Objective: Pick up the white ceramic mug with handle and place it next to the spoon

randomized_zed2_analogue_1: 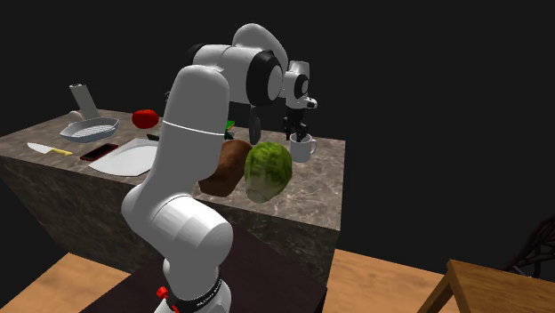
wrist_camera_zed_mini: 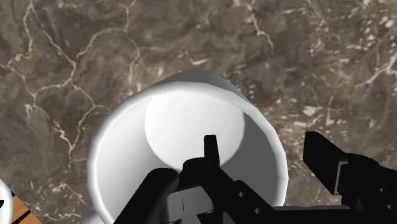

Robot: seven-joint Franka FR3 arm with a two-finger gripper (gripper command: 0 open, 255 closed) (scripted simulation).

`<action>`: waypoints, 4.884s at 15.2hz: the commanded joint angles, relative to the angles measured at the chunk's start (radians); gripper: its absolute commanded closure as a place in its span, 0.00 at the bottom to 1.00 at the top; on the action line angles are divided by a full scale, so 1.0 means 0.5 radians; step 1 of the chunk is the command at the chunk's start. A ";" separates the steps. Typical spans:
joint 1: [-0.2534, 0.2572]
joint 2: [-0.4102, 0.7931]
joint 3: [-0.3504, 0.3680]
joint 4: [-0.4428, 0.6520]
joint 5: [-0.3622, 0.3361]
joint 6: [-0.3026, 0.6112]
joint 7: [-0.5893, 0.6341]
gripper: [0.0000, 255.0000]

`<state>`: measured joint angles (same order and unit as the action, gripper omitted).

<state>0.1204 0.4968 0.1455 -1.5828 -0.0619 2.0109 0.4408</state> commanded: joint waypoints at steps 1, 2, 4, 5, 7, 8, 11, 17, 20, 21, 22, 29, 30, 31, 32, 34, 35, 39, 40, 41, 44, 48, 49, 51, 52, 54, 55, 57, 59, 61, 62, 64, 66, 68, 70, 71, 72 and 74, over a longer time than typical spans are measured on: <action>0.000 0.000 0.000 0.000 0.000 0.000 0.000 1.00; 0.000 0.000 0.000 0.000 0.000 0.000 0.000 1.00; 0.000 0.000 0.000 0.000 0.000 0.000 0.000 1.00; 0.000 0.000 0.000 0.000 0.000 0.000 0.000 1.00; 0.000 0.000 0.000 0.000 0.000 0.000 0.000 1.00; 0.000 0.000 0.000 0.000 0.000 0.000 0.000 1.00; -0.001 -0.020 0.002 0.023 0.003 -0.044 -0.002 1.00; -0.002 -0.072 0.006 0.109 0.012 -0.180 -0.006 1.00; -0.001 -0.093 0.008 0.159 0.016 -0.251 -0.008 1.00; -0.001 -0.099 0.009 0.177 0.017 -0.275 -0.008 1.00; -0.001 -0.104 0.009 0.196 0.018 -0.299 -0.009 1.00; 0.002 -0.132 0.012 0.343 0.023 -0.474 -0.012 1.00; 0.002 -0.134 0.013 0.367 0.023 -0.499 -0.012 1.00; 0.003 -0.135 0.013 0.392 0.024 -0.526 -0.012 1.00; 0.004 -0.136 0.014 0.417 0.024 -0.552 -0.012 1.00; 0.006 -0.137 0.014 0.471 0.024 -0.606 -0.013 1.00; 0.007 -0.136 0.014 0.499 0.025 -0.633 -0.013 1.00; 0.012 -0.127 0.015 0.620 0.024 -0.745 -0.013 1.00; 0.013 -0.123 0.016 0.653 0.023 -0.774 -0.013 1.00; 0.015 -0.118 0.016 0.687 0.023 -0.804 -0.013 1.00; 0.030 -0.287 0.035 0.454 0.043 -0.738 0.031 1.00; 0.067 -0.583 0.077 0.036 0.086 -0.612 0.119 1.00; 0.078 -0.650 0.089 -0.054 0.097 -0.588 0.142 1.00; 0.101 -0.778 0.113 -0.221 0.122 -0.546 0.188 1.00; 0.114 -0.839 0.126 -0.298 0.135 -0.529 0.211 1.00; 0.141 -0.957 0.153 -0.443 0.163 -0.499 0.259 1.00; 0.155 -1.015 0.167 -0.510 0.178 -0.487 0.284 1.00; 0.185 -1.125 0.197 -0.636 0.209 -0.467 0.334 1.00; 0.217 -1.231 0.229 -0.751 0.243 -0.452 0.387 1.00; 0.251 -1.332 0.264 -0.856 0.279 -0.443 0.441 1.00; 0.269 -1.381 0.282 -0.904 0.298 -0.440 0.469 1.00; 0.306 -1.475 0.320 -0.994 0.337 -0.437 0.527 1.00; 0.346 -1.565 0.360 -1.075 0.379 -0.438 0.587 1.00; 0.388 -1.649 0.402 -1.146 0.422 -0.442 0.650 1.00; 0.431 -1.728 0.447 -1.208 0.468 -0.449 0.716 1.00; 0.453 -1.765 0.470 -1.235 0.491 -0.453 0.751 1.00; 0.476 -1.800 0.494 -1.260 0.514 -0.458 0.786 1.00; 0.521 -1.867 0.544 -1.304 0.563 -0.468 0.858 1.00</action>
<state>0.3709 -0.4258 0.4047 -2.2300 0.2093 1.7794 0.8492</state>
